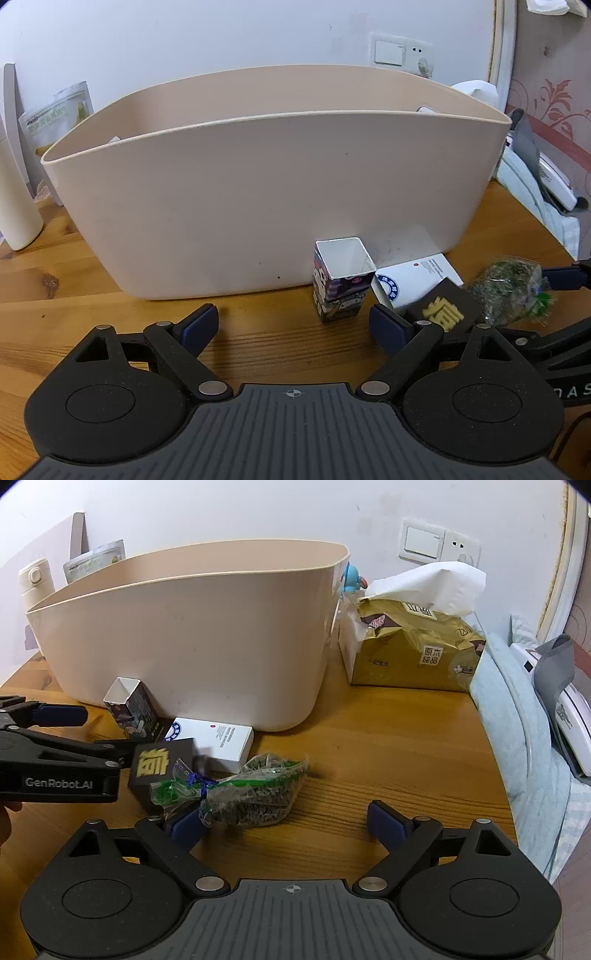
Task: Organize objects
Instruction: 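Withdraw both open tools from the bin toward the remaining table items, then grasp the herb bag with the right tool while the left tool grasps the printed carton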
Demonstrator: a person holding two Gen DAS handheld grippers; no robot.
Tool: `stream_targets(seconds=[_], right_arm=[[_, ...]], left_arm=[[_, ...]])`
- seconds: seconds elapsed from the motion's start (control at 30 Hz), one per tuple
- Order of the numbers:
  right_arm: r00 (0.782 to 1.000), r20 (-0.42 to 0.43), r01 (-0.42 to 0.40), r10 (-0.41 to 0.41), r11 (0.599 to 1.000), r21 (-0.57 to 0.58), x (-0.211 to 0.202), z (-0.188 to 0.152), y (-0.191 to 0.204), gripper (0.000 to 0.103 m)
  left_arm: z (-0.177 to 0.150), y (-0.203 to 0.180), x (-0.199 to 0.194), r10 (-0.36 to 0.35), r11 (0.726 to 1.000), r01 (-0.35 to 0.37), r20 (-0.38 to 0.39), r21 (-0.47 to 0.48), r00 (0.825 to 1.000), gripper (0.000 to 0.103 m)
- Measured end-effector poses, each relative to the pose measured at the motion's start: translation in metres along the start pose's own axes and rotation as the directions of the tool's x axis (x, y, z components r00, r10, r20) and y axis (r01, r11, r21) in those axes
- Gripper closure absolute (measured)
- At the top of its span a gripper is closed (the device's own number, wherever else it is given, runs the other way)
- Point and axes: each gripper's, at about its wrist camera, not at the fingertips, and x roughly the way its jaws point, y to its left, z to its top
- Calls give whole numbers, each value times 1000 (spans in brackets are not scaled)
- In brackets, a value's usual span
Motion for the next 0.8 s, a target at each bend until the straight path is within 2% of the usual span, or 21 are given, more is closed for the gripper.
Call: stream_targets(seconds=[0.2,0.3,0.37,0.47,0.57,0.67,0.8], right_arm=[[1000,11,0,0,1000,5,3,4,-1,13],[1000,14,-11,11,1000,8,3,5,0,22],[1000,17,-10,10,1000,6,2,6,2,33],[1000,22,-8,8,1000,9,2,8,4,43],[1000,25,-7,6,1000,13,2,9,6,52],[1000,26,-11,11,1000,16,1,9,10,55],[999,24,-24,23,1000,10,-1,8,16,56]], left_arm=[[5,3,10,9,1000,-9,-2,-25,1000,13],[8,5,13,7,999,-7,0,-37,1000,14],[8,6,13,4,998,-4,3,-57,1000,14],[8,7,12,10,998,-9,9,-63,1000,15],[9,5,11,21,998,-20,15,-53,1000,27],[10,6,9,17,999,-16,10,-42,1000,35],[12,9,6,3,1000,-3,5,-30,1000,52]])
